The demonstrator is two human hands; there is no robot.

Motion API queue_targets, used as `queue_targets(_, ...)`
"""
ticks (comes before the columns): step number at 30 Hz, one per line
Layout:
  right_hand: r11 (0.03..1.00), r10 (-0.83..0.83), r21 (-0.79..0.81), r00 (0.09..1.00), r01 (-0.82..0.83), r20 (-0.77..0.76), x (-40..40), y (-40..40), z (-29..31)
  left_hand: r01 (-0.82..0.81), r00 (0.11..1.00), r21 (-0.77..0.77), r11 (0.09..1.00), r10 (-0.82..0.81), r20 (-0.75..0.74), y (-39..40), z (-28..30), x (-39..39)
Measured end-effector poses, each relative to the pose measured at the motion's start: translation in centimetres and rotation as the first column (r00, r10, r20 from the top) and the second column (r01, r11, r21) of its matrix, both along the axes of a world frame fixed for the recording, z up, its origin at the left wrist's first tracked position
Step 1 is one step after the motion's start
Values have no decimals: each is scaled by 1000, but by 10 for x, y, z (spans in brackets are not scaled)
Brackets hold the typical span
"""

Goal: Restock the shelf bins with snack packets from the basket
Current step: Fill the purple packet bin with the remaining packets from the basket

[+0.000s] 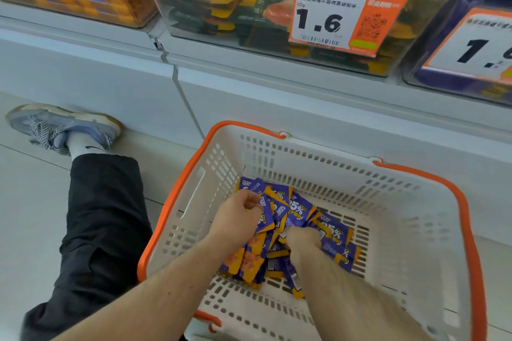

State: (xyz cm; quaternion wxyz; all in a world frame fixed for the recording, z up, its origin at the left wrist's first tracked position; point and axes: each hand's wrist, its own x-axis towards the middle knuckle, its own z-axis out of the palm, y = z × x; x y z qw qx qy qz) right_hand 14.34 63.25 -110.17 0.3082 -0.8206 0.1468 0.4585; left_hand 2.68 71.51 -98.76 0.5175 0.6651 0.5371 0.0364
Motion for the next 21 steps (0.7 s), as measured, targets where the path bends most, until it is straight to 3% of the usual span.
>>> queue_targets(3,977,207,-110,921,-180,329,14,-5,25,2,1000,-34,999,-2,16,-2,-1,6)
queue_targets(6,845,534,-335,625,-417,569,29,-14,48,6,999,-108,994,-2,42,-8,-5,18)
queue_targets(9,488,869,-593,291,-640,400,29,-33,51,43,998,-202,978,-34,49,-20,-2,25)
queue_targets(12,197,978,-576,117,-793,173,15,-54,24,67,996,-219,973,-54,65,-24,2,17)
queue_targets(14,199,979,-537,138,-820,151,2,-67,8,61,997,-207,977,-48,68,-20,1,9)
queue_targets(18,397,908,-585,210,-708,362,6,-77,1,53,998,-188,981,-44,52,-12,0,0)
queue_targets(21,512,858,-510,384,-692,340,24,-69,-1,63,998,-202,977,-57,37,-13,-1,4)
